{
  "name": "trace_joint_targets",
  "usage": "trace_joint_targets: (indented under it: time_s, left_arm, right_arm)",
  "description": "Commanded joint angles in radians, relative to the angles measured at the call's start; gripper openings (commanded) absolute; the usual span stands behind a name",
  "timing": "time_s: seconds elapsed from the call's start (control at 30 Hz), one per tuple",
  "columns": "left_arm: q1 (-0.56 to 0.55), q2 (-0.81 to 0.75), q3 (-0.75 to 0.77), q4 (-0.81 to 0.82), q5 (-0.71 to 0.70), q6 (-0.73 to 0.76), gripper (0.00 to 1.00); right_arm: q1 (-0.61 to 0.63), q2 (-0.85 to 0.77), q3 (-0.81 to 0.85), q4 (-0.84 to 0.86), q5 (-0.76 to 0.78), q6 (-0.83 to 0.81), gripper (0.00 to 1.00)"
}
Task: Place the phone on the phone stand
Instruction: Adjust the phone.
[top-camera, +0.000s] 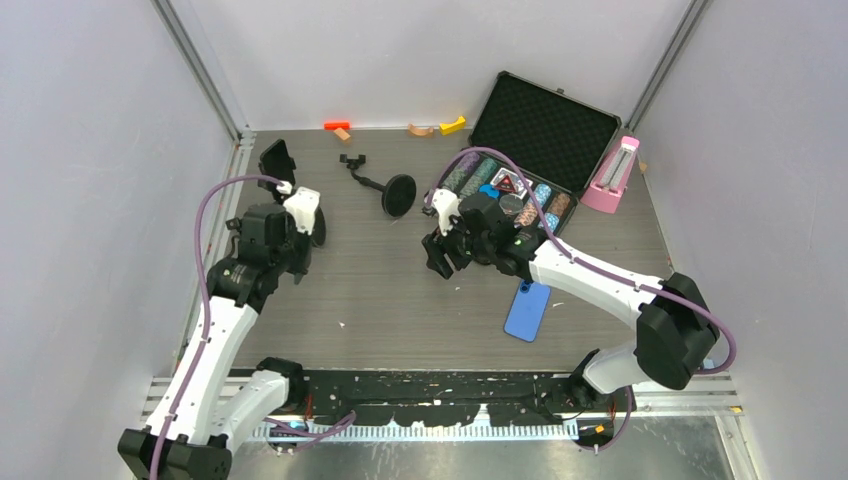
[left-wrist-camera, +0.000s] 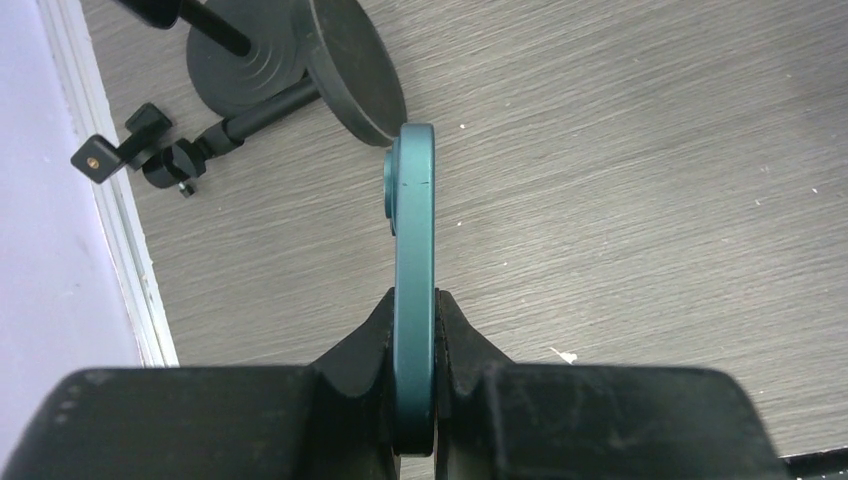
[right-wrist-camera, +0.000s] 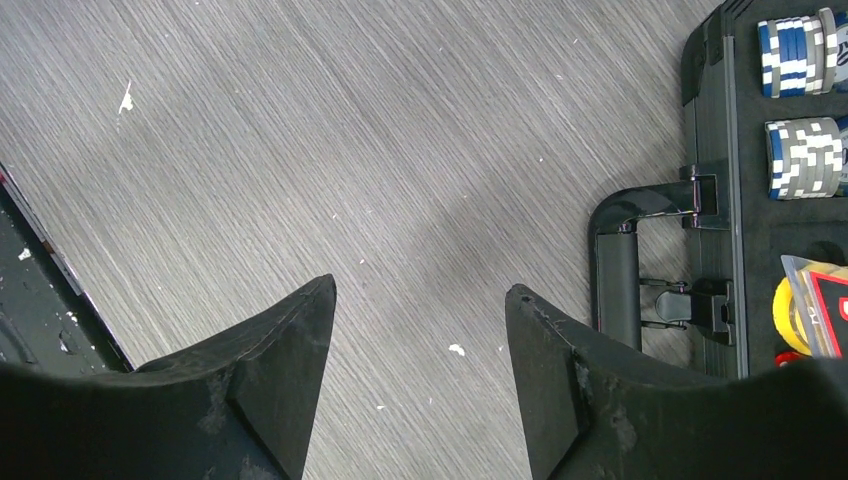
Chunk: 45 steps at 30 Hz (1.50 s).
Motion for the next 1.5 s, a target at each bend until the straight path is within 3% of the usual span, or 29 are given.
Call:
trace_joint_targets:
  time_s: [0.0, 0.43, 0.6, 0.7, 1.0, 1.27, 1.47]
  left_arm:
    - [0.045, 0.012, 0.055, 0.059, 0.005, -0.011, 0.00]
    - [0.089, 0.019, 0.042, 0.102, 0.063, -0.034, 0.00]
    - [0.093, 0.014, 0.022, 0.140, 0.195, -0.036, 0.00]
    - [0.093, -0.010, -0.006, 0.182, 0.374, 0.002, 0.00]
    - [0.082, 0.017, -0.091, 0.253, 1.166, 0.136, 0.00]
    - [-0.102, 0.132, -0.052, 0.267, 1.172, 0.174, 0.00]
    - [-0.154, 0.180, -0.046, 0.293, 1.155, 0.194, 0.00]
  right_arm:
    - [0.004, -0.002, 0.030, 0.019, -0.016, -0.009, 0.69]
    - [0.005, 0.003, 0.027, 0.028, -0.024, -0.006, 0.70]
    - [0.004, 0.000, 0.022, 0.034, -0.028, -0.012, 0.70]
    - [0.005, -0.007, 0.022, 0.032, -0.063, -0.025, 0.70]
    - [0.005, -0.083, 0.109, -0.126, -0.425, -0.157, 0.71]
    - [0.005, -0.035, 0.255, -0.227, -0.608, -0.122, 0.72]
    - [0.010, 0.023, 0.303, -0.255, -0.688, -0.106, 0.72]
